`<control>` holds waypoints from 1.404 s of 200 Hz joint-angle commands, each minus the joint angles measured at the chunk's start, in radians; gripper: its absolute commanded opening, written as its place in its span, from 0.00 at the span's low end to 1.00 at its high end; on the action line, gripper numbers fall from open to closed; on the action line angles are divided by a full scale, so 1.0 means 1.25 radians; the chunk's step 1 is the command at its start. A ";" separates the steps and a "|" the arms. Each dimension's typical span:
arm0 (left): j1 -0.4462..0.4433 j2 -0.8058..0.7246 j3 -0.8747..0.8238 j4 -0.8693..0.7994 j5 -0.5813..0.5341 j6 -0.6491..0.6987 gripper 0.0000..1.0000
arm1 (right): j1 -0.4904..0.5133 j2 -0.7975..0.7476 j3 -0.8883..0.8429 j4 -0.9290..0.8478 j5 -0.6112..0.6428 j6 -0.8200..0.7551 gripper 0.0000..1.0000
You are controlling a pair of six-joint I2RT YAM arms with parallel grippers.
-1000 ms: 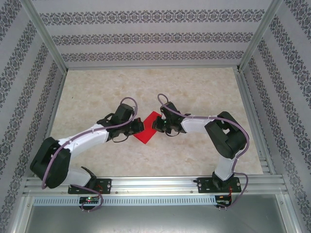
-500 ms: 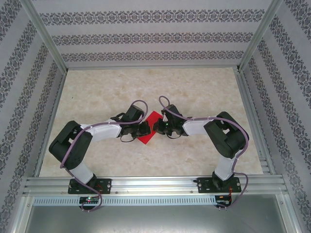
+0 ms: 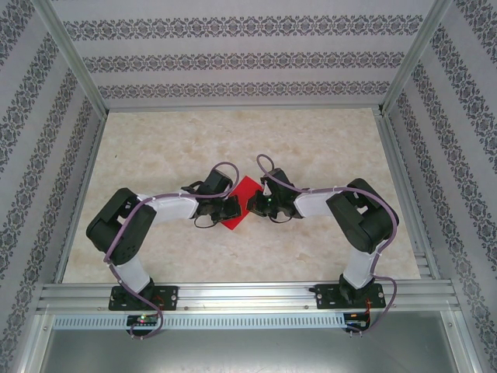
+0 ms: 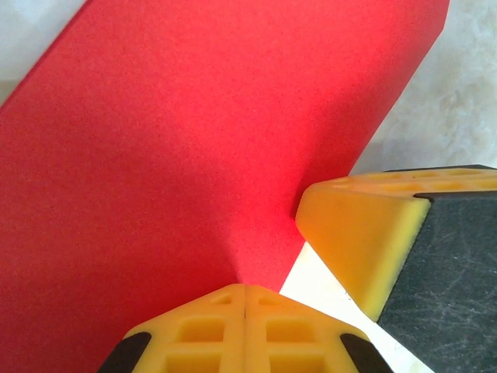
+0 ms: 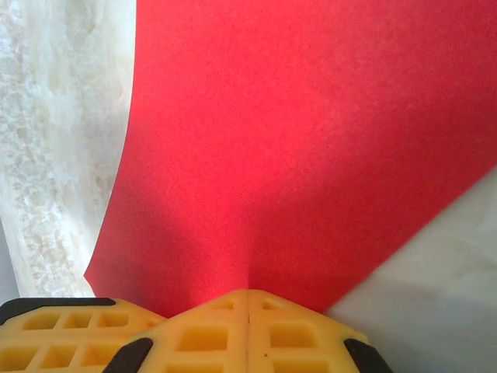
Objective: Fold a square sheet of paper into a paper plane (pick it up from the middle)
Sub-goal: First fold in half a square sheet of paper at the center of the table.
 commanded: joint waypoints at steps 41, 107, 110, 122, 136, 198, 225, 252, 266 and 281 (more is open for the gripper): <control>-0.012 0.008 0.013 0.060 0.059 0.001 0.00 | -0.005 0.019 0.023 -0.029 0.002 -0.011 0.00; -0.013 0.048 0.014 0.063 0.081 0.002 0.00 | -0.005 0.019 0.022 -0.024 -0.007 -0.003 0.00; -0.013 0.051 0.013 0.061 0.080 0.003 0.00 | -0.005 0.019 0.022 -0.024 -0.008 -0.003 0.00; -0.012 0.054 0.012 0.049 0.075 0.005 0.00 | -0.005 0.019 0.023 -0.024 -0.009 -0.003 0.00; -0.012 0.053 0.009 0.036 0.066 0.006 0.00 | -0.005 0.019 0.027 -0.028 -0.008 -0.006 0.00; -0.012 0.050 0.005 -0.039 0.027 0.010 0.00 | -0.008 0.051 0.076 -0.102 0.029 -0.056 0.00; -0.012 0.052 -0.002 -0.072 0.020 0.010 0.00 | -0.020 0.073 0.099 -0.140 0.048 -0.080 0.00; -0.013 0.053 -0.016 -0.102 0.010 0.015 0.00 | -0.041 0.082 0.116 -0.173 0.072 -0.096 0.00; -0.013 0.050 -0.028 -0.106 0.006 0.017 0.00 | -0.056 0.083 0.122 -0.182 0.080 -0.102 0.00; -0.014 0.049 -0.039 -0.107 0.005 0.016 0.00 | -0.071 0.088 0.133 -0.189 0.082 -0.112 0.00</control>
